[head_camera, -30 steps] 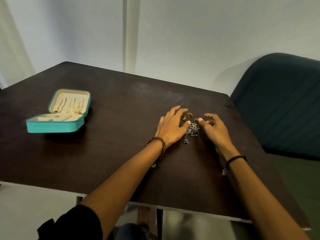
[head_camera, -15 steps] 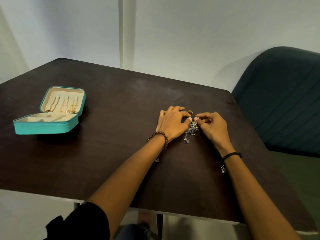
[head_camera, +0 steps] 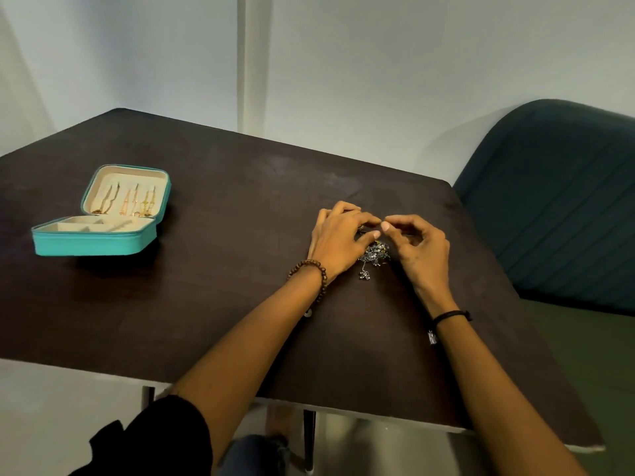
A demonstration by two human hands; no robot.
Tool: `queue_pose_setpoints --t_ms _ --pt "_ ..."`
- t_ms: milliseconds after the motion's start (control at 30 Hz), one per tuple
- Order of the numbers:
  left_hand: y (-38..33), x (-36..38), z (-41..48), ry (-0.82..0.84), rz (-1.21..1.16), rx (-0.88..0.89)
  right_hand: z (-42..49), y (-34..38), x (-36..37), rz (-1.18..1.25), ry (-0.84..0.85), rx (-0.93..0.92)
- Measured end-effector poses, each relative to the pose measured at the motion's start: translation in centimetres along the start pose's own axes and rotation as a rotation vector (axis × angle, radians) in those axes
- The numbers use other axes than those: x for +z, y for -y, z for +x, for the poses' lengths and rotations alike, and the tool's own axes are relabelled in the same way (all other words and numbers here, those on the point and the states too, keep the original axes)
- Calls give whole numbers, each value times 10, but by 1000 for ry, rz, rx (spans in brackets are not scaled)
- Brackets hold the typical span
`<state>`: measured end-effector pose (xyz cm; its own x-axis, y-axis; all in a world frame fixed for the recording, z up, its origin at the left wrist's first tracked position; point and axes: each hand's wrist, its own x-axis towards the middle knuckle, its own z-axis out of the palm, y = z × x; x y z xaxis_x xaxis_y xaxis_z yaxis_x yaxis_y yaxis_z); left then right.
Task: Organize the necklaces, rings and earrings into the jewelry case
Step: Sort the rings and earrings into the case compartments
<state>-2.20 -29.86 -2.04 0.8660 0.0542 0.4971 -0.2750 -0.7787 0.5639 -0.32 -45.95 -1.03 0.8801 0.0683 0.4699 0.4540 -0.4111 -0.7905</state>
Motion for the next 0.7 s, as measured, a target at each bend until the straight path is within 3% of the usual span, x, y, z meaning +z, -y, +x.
queue_pose_setpoints --t_ms 333,700 --pt "-10 -24 -10 -51 -40 -17 -19 29 -4 74 59 -18" --pt "1 -118 -58 -166 98 39 -38 98 24 211 199 -31"
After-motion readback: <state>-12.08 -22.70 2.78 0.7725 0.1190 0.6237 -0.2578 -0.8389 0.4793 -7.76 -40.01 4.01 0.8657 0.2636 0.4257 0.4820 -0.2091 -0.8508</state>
